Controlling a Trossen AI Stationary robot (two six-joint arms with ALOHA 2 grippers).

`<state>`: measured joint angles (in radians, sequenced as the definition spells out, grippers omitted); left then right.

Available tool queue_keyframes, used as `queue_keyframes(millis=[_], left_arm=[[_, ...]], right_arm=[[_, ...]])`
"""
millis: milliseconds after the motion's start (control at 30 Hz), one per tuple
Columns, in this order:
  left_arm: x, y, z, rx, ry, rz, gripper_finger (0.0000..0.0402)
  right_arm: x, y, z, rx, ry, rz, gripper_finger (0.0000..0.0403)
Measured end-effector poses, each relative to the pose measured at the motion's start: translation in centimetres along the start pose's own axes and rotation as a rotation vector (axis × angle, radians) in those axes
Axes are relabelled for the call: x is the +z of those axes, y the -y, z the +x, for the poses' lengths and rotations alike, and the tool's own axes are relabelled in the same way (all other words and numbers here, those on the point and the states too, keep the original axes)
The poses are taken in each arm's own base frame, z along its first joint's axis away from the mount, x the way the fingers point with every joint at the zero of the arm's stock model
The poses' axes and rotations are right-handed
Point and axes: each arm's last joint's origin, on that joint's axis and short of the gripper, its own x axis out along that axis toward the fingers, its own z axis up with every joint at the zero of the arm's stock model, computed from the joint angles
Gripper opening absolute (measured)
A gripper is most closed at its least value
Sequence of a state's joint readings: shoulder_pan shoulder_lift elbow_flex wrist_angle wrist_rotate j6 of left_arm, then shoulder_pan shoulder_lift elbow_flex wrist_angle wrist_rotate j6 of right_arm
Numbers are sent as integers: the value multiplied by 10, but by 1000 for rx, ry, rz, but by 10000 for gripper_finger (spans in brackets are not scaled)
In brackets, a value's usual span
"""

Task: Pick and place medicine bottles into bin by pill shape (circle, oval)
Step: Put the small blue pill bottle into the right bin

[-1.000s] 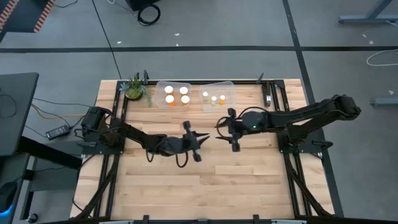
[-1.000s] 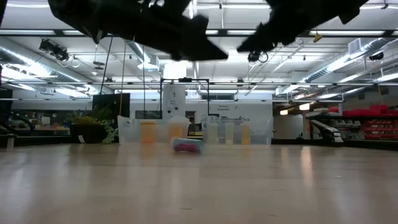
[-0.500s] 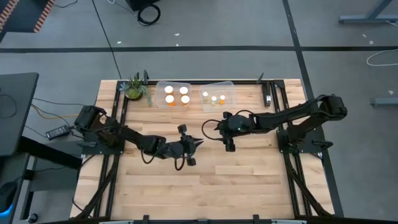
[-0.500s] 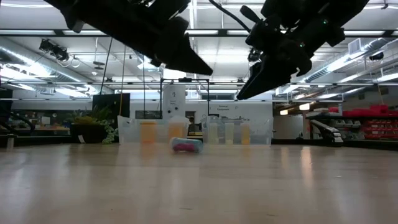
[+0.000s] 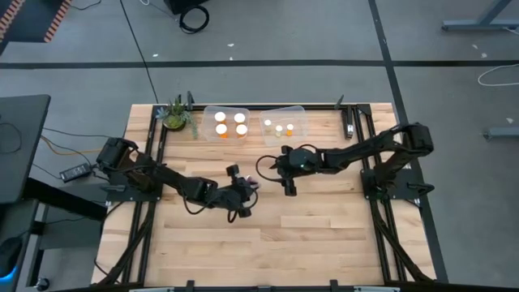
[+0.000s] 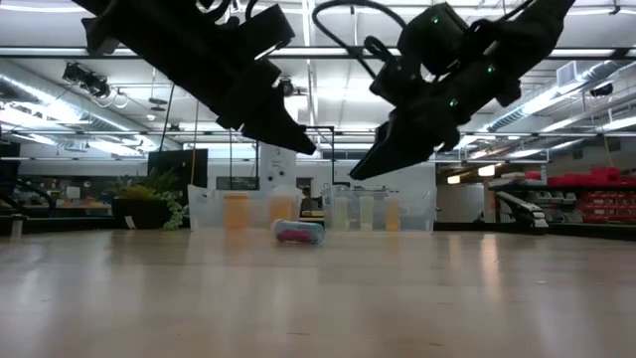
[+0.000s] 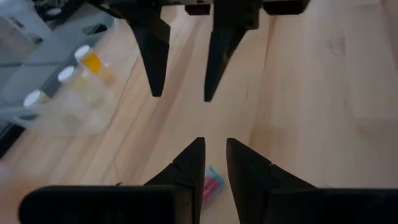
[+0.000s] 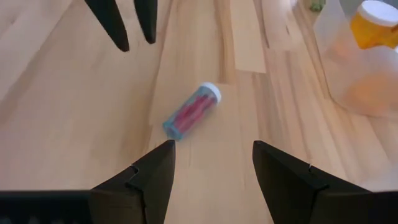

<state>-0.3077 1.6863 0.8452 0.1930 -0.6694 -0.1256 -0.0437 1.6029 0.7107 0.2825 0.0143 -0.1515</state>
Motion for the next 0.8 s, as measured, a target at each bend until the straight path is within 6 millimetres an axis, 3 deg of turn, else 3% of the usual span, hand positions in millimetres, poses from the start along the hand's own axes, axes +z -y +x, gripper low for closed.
queue_keyframes(millis=[233, 567, 800], left_arm=[[-4, -1, -1, 24, -31, 3, 75], [7, -11, -39, 87, -33, -33, 82], [6, -8, -44, 95, -26, -16, 79]], right_arm=[[-8, -2, 26, -10, 72, 7, 226], [-14, -12, 48, -7, 122, 9, 250], [-9, -25, 70, -30, 107, -31, 255]])
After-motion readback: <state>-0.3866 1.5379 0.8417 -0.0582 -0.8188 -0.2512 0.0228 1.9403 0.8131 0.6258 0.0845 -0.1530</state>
